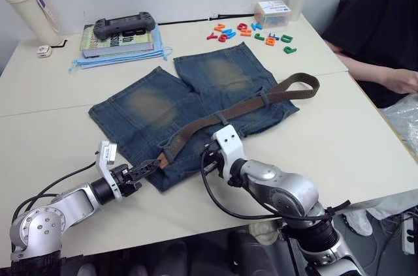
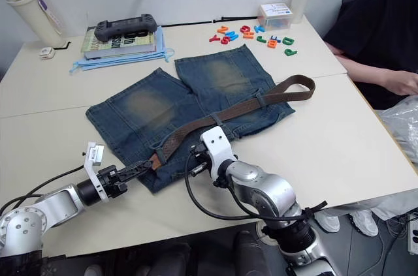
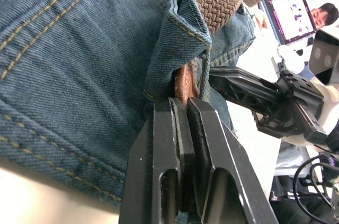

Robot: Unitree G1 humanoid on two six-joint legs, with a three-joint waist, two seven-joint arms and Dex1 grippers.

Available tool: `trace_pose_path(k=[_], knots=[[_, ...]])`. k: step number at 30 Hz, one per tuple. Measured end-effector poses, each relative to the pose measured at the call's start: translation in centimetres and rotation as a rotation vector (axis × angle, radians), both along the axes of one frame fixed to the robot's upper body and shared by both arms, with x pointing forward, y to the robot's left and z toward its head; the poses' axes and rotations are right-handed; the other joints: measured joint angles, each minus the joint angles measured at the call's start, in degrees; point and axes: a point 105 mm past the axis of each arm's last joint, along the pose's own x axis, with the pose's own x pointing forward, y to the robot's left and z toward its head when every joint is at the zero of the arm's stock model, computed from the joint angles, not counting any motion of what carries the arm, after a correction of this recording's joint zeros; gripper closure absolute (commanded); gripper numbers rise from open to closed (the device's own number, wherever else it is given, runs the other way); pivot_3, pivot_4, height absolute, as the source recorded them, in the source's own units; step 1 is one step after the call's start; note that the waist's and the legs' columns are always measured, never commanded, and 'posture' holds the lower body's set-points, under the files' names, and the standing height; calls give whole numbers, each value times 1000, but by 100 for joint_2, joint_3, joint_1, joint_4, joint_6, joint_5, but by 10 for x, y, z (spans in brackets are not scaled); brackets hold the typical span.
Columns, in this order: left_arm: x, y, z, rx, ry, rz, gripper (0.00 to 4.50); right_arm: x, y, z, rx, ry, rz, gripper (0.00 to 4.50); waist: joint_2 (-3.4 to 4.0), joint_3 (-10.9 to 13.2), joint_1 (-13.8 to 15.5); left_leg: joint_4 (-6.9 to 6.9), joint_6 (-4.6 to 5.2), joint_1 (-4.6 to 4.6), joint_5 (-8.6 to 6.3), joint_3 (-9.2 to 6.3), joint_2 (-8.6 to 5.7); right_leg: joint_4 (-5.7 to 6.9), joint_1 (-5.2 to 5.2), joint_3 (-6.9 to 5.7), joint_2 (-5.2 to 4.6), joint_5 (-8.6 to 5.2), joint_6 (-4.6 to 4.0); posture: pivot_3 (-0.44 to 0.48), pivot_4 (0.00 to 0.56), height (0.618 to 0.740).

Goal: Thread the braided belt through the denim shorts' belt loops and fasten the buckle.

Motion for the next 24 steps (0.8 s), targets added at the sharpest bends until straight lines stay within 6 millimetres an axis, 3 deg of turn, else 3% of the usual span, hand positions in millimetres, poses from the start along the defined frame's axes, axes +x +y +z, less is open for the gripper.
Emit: trace_pose_path(k=[7, 10, 12, 16, 19, 24], knots=[[-8, 17, 3, 48, 11, -11, 4500, 3, 3, -2, 49, 36, -10, 4419, -27, -18, -32, -6, -3, 17, 0, 0, 9, 4, 10, 0, 7, 0, -5, 0, 150, 740], [-16, 59, 9, 138, 43, 21, 4500, 5, 2, -4, 40, 37, -9, 4419, -21, -15, -34, -24, 25, 82, -20, -9, 17, -25, 91, -16, 11, -6, -17, 0, 150, 740], [-22, 83, 7, 200, 70, 31, 4500, 5, 4, -4, 42, 34, -3, 4419, -20, -14, -63, -27, 21, 81, -23, -9, 23, -32, 89, -17, 16, -6, -22, 0, 150, 740], [-37, 162, -1, 392, 103, 92, 4500, 6, 7, -3, 46, 36, 9, 4419, -7, -6, -121, -36, 10, 82, -29, -9, 43, -46, 89, -28, 31, -2, -45, 0, 150, 740], [-39, 195, -2, 472, 86, 119, 4500, 6, 8, -3, 43, 37, 7, 4419, 1, -4, -119, -42, 9, 82, -30, -12, 46, -49, 91, -34, 30, 2, -51, 0, 150, 740], [-35, 227, -4, 547, 45, 171, 4500, 6, 10, -3, 40, 33, 12, 4419, -5, -10, -127, -52, 7, 82, -31, -17, 51, -47, 87, -40, 31, 3, -52, 0, 150, 740]])
